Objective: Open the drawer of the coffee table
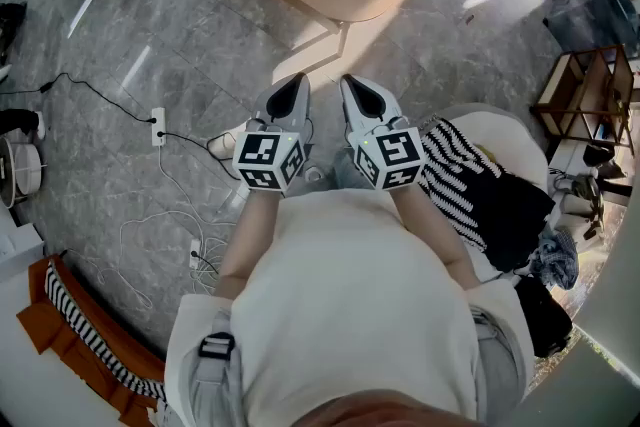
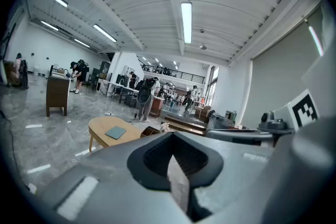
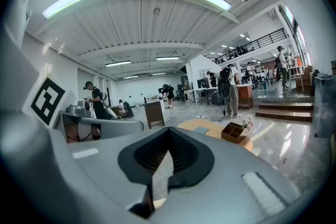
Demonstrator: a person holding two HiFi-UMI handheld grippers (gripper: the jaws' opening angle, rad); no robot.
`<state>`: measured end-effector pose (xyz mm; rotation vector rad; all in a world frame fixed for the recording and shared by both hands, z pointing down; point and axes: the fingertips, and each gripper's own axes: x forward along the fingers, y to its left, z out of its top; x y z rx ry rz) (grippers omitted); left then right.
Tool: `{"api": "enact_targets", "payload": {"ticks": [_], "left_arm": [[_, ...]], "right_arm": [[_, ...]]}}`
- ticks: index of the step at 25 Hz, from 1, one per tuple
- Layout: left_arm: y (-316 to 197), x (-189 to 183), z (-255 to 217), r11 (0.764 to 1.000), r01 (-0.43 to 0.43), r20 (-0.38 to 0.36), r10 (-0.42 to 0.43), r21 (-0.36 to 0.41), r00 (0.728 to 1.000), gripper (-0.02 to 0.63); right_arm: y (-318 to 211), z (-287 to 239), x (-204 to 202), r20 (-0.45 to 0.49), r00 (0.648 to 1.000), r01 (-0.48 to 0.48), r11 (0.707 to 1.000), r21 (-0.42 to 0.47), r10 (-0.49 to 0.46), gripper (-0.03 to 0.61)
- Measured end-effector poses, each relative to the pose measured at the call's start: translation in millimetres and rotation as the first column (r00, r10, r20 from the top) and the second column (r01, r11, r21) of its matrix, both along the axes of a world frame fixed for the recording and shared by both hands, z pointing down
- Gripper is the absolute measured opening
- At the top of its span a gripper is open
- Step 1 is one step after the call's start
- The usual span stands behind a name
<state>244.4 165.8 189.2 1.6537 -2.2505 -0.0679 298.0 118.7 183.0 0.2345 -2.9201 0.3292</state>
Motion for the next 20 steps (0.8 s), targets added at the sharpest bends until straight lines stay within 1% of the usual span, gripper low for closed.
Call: {"api": "enact_targets", "payload": {"ticks": [5, 14, 17, 20], "left_arm": [[9, 3, -6, 1.000, 0.007, -0.003, -0.007, 0.029, 1.000, 0.000], [22, 16, -6, 0.999, 0.001, 0.008, -0.001, 0.039, 1.000, 0.000], [33, 16, -7, 0.999, 0.010, 0.015, -0.010, 0.040, 1.000, 0.000], [41, 11, -4, 0.999, 0.025, 0.015, -0.026, 0.035, 1.000, 0.000]], "right_arm": [[10, -5, 3, -0.003, 1.000, 0.013, 1.000, 0.025, -0.012, -0.002], [34, -10, 13, -0.006, 0.998, 0.068, 0.997, 0.048, -0.068, -0.002], [42, -10, 17, 0.000, 0.998, 0.060, 0.997, 0.055, -0.060, 0.001], [43, -6, 16, 0.004, 0.999, 0.041, 0.999, 0.025, -0.042, 0.002]]}}
